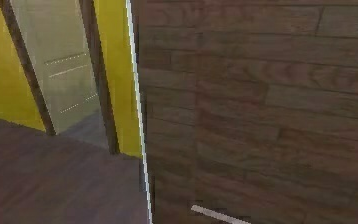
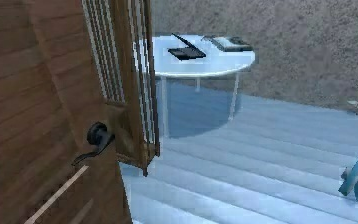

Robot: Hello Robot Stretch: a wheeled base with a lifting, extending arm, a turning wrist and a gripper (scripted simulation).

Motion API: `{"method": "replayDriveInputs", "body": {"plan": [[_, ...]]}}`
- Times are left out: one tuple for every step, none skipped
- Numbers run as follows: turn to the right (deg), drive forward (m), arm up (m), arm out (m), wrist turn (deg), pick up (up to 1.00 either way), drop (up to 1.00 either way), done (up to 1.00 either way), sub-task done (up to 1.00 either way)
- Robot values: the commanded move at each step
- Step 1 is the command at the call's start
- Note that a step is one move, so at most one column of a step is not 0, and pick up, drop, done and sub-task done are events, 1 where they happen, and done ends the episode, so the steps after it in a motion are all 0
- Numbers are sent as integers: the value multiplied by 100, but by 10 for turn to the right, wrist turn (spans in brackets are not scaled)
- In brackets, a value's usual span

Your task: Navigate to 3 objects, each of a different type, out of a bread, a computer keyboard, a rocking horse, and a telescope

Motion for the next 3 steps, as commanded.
{"method": "replayDriveInputs", "body": {"plan": [[-450, 0, 0, 0, 0, 0, 0, 0, 0], [-210, 0, 0, 0, 0, 0, 0, 0, 0], [0, 55, 0, 0, 0, 0, 0, 0, 0]]}}
